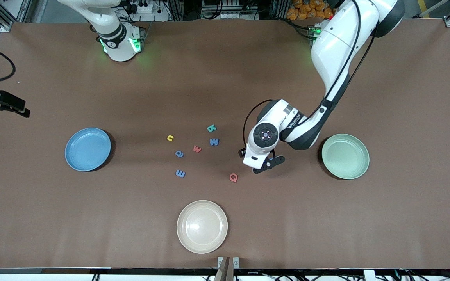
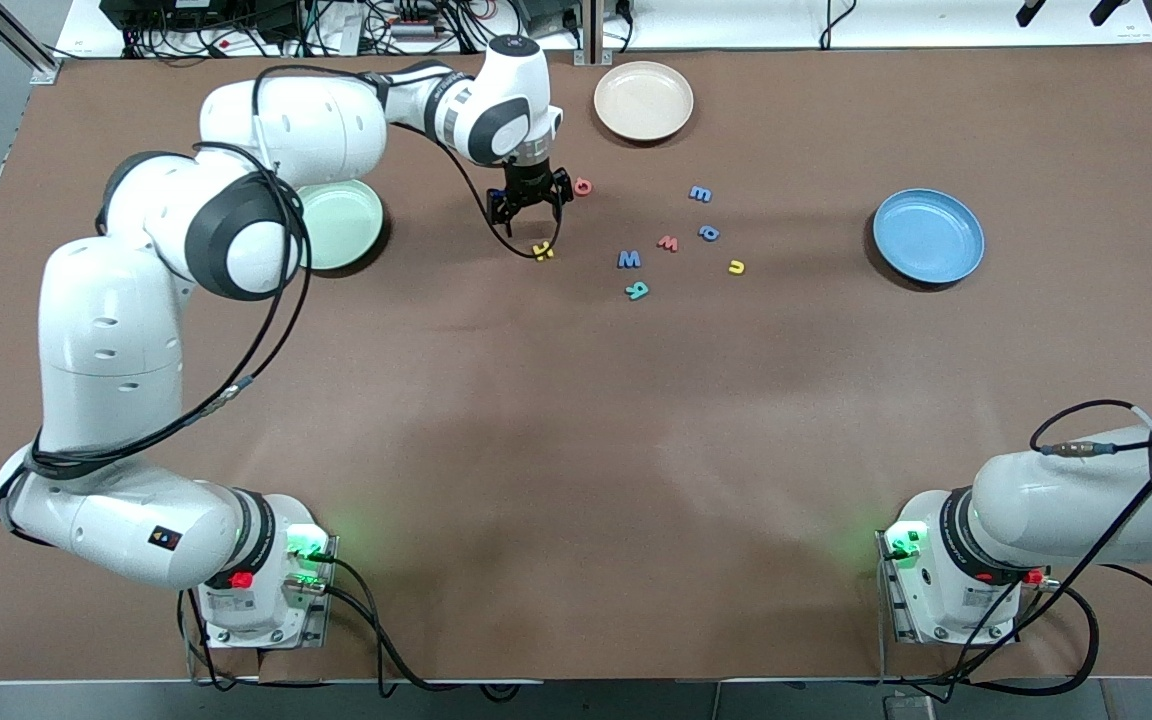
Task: Sort upper and lower case letters into plates
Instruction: 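Reach the left gripper to the yellow H and grasp it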
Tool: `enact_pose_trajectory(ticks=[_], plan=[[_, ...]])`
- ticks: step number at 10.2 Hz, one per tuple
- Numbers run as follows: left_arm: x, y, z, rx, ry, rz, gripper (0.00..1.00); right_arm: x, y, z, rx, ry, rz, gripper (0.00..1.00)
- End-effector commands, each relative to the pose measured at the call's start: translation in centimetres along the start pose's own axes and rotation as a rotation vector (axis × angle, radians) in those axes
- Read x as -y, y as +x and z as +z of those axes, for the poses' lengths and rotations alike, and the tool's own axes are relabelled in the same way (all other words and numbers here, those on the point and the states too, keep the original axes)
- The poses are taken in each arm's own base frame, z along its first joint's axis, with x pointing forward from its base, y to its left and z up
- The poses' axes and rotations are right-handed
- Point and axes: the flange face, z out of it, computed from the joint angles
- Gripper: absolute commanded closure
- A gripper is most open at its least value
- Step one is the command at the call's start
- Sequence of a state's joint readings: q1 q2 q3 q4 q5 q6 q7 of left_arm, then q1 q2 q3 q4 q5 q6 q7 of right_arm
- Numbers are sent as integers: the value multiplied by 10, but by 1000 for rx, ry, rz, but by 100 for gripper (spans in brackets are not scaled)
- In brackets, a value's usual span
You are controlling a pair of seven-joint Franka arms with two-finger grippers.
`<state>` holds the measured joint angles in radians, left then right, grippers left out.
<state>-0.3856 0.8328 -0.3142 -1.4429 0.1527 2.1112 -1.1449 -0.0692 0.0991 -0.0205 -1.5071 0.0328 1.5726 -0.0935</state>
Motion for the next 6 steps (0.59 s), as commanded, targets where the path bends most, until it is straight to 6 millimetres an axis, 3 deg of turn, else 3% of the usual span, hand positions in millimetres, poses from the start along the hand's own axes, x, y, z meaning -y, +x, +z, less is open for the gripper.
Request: enact_pose_trajectory(ticks=[1,6], plan=[[-7,0,18,-65,5,-45,0,-5,7,3,-8,6,-4,0],[-5,-7,30,-47,22,-114,0,-9,22,38,54,12,1,0]])
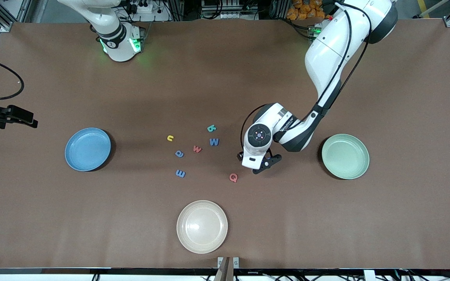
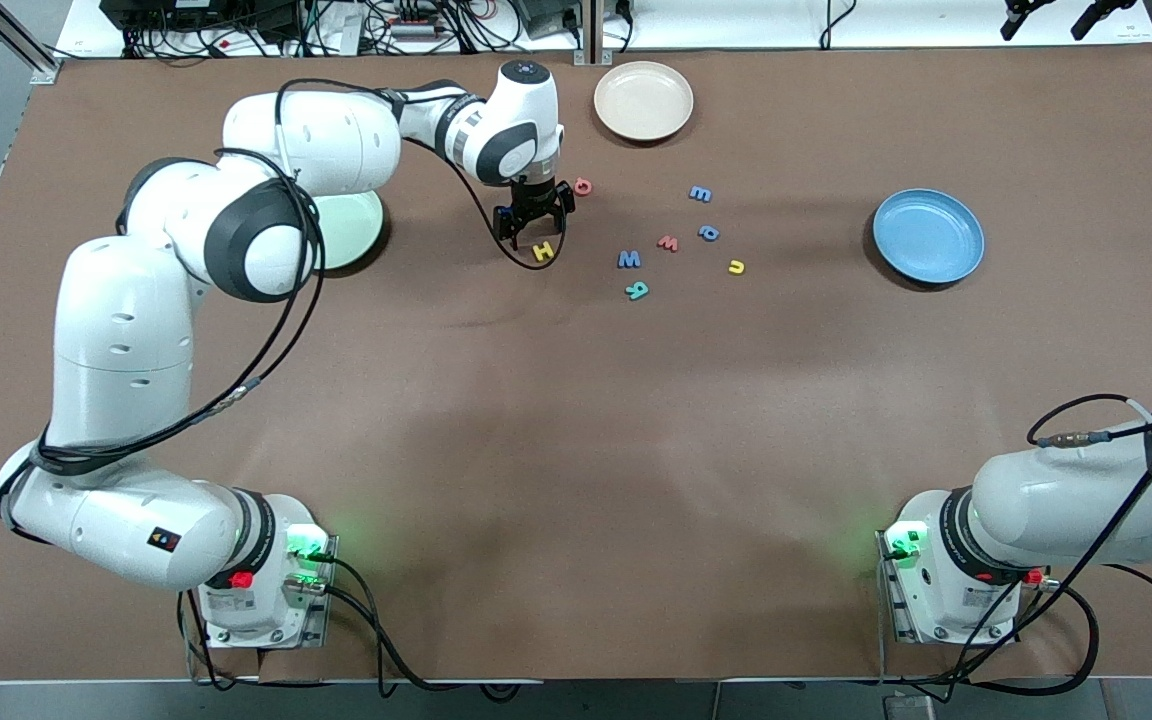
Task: Sort upper and lower case letters into plates
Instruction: 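Reach the left gripper to the yellow H and grasp it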
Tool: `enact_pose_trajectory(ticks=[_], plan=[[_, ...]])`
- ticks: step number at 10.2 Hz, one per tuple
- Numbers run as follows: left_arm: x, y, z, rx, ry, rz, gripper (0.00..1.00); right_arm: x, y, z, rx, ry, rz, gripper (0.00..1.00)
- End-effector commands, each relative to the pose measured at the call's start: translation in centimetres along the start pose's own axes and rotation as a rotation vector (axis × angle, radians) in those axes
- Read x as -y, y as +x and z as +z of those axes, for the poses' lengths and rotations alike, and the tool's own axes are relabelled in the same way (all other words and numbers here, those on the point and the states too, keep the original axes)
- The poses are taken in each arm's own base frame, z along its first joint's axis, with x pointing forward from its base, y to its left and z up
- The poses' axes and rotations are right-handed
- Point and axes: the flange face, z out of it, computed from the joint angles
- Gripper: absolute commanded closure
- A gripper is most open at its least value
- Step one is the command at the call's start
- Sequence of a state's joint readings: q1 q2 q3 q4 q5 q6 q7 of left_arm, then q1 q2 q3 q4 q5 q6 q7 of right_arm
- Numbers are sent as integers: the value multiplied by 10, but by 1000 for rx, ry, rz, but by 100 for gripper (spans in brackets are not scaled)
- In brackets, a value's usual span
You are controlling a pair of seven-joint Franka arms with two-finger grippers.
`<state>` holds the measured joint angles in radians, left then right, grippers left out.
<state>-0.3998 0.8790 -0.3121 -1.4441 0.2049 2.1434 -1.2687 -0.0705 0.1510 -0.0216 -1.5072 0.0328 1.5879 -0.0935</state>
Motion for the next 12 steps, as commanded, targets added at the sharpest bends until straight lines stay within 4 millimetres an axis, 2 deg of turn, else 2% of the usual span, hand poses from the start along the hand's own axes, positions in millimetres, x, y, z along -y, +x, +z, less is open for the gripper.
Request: enact_pose_trajectory(ticks=[1,2,3,8,9,11,12], plan=[[-2,-3,-1,-19,-4,-56,0,-6,13,24,43,13,-3,0],[-2,-5,0,-20,-1,-74,3,-5,24,51,90,9,-8,0],[-4,-8,0,-20,-2,-70,20,-10,26,56,98,18,3,0],[-4,-20,0,7,-3,-59,24,-16,25,64,119,25,1,0],[-4,-29,1,17,3,-45,24,-13,23,71,138,26,-34,0],[-1,-34,2,23,9,-39,25,-10,17,83,166,33,-48,0],[0,-36,5,25,15,-32,32,-7,13,89,176,38,-50,0]])
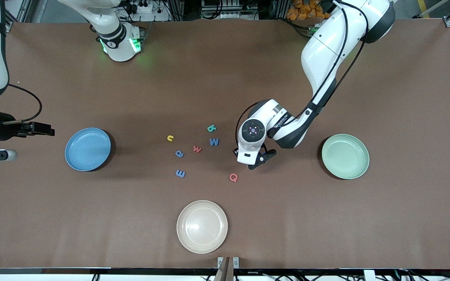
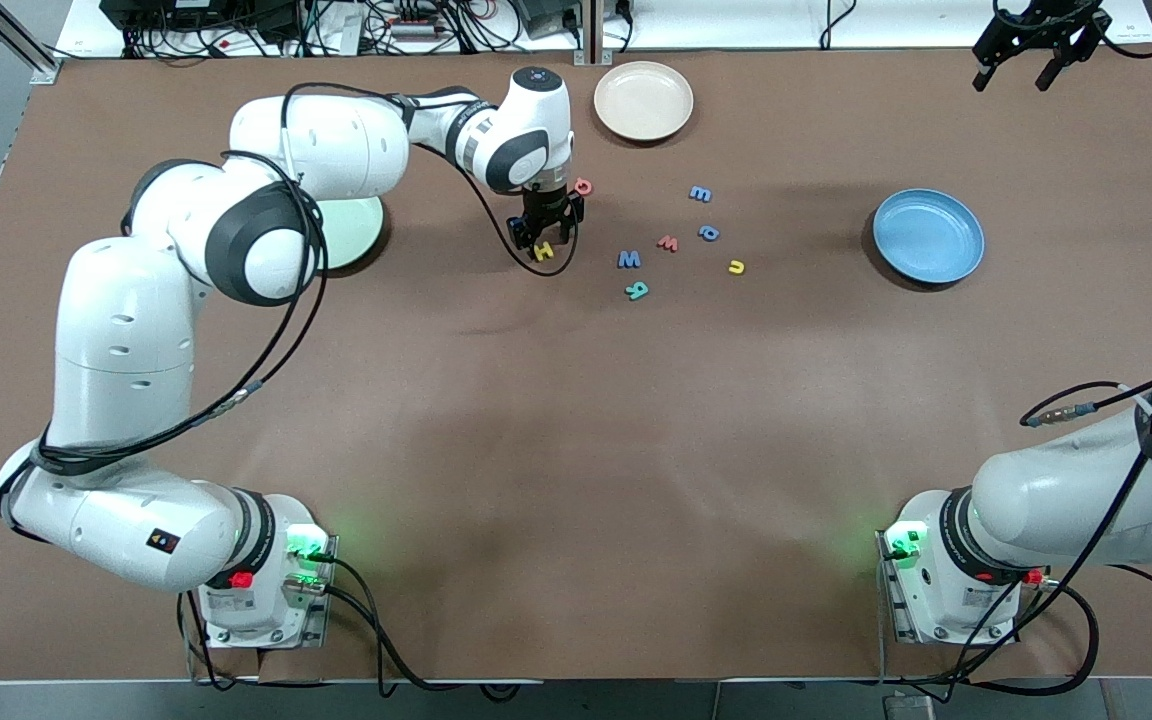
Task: Sort upper and lower case letters into plates
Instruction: 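Lift the H with the left gripper while the right gripper reaches letters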
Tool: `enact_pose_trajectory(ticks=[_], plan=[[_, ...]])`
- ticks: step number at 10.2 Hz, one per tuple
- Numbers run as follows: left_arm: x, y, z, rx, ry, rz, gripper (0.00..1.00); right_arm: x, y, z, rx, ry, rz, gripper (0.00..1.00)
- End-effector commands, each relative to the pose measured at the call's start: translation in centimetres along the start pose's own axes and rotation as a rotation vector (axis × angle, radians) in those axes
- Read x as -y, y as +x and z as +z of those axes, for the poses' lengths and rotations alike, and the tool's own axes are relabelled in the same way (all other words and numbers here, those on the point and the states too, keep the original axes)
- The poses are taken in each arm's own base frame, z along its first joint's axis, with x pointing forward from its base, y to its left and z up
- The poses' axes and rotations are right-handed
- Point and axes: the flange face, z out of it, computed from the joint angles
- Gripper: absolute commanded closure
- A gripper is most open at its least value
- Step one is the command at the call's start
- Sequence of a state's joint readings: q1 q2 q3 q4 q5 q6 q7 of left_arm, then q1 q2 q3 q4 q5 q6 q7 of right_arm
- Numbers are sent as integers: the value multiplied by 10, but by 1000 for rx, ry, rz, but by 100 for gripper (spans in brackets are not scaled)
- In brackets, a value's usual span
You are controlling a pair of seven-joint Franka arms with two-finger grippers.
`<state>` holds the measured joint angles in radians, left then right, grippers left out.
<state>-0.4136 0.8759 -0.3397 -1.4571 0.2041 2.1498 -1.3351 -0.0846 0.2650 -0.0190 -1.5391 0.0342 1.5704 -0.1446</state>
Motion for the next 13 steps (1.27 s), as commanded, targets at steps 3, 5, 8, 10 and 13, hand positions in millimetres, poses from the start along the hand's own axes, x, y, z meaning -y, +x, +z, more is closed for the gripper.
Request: enact_pose_trajectory(ticks=[3,5,8,10,13], plan=[[10,-9,7,1,27,10,40,34,-1,7,-23,75,-53,0],[10,-8,5,-1,25,52,39,81,2,6,-35,67,-112,0],[10,-4,4,-1,21,56,51,122,5,13,-34,56,-177,0],[10,-4,3,0,21,56,65,155,3,17,-25,42,-180,0],[10,3,-5,-3,9,58,77,184,-2,37,0,35,-224,0]])
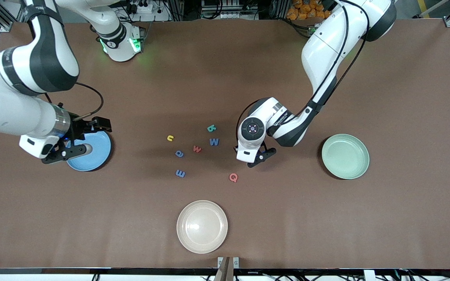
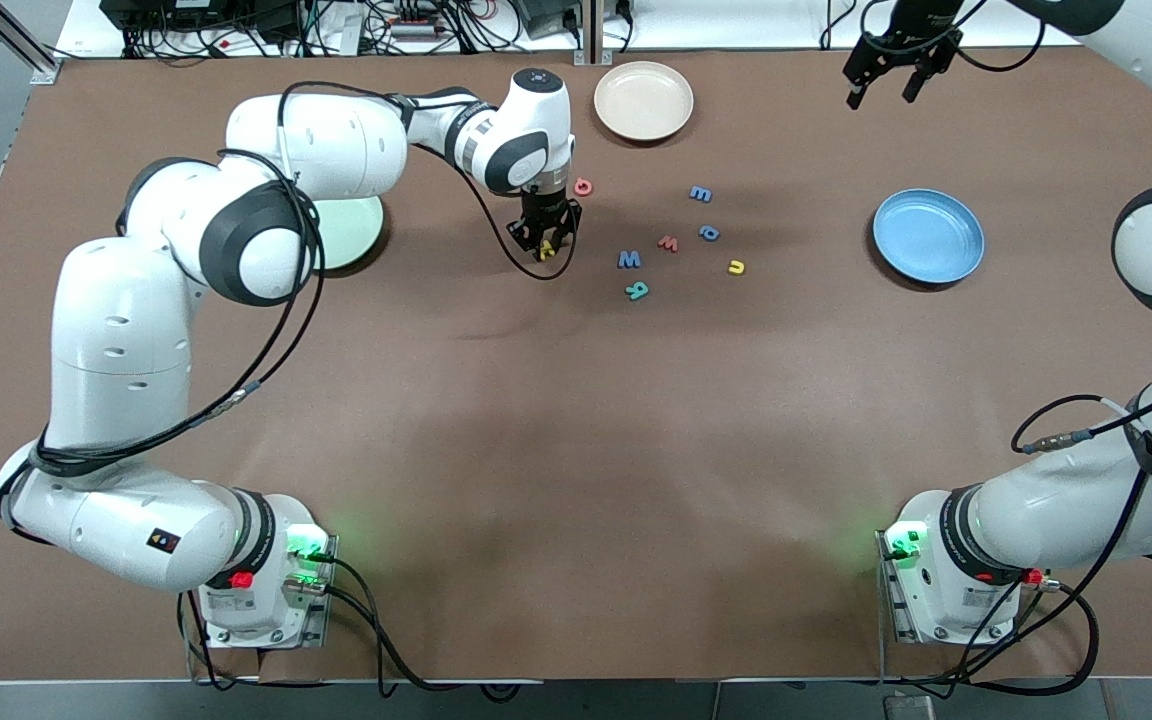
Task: Sort upper and lower case letters into plates
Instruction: 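Lift the H with the left gripper while the right gripper reaches letters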
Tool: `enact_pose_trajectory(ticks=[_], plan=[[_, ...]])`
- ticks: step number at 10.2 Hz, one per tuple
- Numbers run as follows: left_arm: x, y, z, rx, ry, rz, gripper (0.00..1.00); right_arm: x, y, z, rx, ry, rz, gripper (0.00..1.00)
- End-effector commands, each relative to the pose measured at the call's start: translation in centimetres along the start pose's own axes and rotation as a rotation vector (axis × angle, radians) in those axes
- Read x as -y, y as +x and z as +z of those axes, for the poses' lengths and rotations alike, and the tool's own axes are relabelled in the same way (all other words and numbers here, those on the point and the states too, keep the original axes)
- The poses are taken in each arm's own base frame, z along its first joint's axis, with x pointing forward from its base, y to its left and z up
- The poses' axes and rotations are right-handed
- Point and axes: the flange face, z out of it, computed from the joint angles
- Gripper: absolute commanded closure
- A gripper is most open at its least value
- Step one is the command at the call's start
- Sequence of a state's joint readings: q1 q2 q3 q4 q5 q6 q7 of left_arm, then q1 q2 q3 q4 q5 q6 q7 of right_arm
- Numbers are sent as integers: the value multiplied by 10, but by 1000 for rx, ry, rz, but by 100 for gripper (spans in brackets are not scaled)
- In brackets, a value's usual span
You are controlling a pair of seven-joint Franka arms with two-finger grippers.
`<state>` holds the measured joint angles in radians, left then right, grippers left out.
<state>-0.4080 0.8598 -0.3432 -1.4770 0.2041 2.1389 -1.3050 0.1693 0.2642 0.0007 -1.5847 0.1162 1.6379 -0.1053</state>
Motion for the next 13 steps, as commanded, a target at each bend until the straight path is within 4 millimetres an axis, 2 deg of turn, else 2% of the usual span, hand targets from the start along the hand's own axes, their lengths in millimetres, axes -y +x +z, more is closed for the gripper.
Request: enact_pose_trajectory(ticks=[1,3,4,5,7,8,10,12,13], plan=[[10,12,-10,-4,-8,30,77,26,-4,19,3,4,-26,0],[25,36,-35,2,10,58,77,54,1,39,-20,-7,-70,0],[39,52,-53,21,20,94,77,68,8,47,-48,-15,-93,0],[53,71,-69,51,13,120,77,75,15,55,-69,-18,-102,0],[96,112,-91,108,50,220,77,74,30,77,-86,-20,-99,0],[120,131,-100,133,76,248,77,85,35,87,-94,-24,-114,0],[153,156,-95,179,104,344,77,106,42,102,-104,-29,-112,0],[202,189,-90,209,101,448,77,141,61,138,-173,-41,-164,0],[229,209,-85,229,86,502,77,170,70,168,-203,-60,-222,0]])
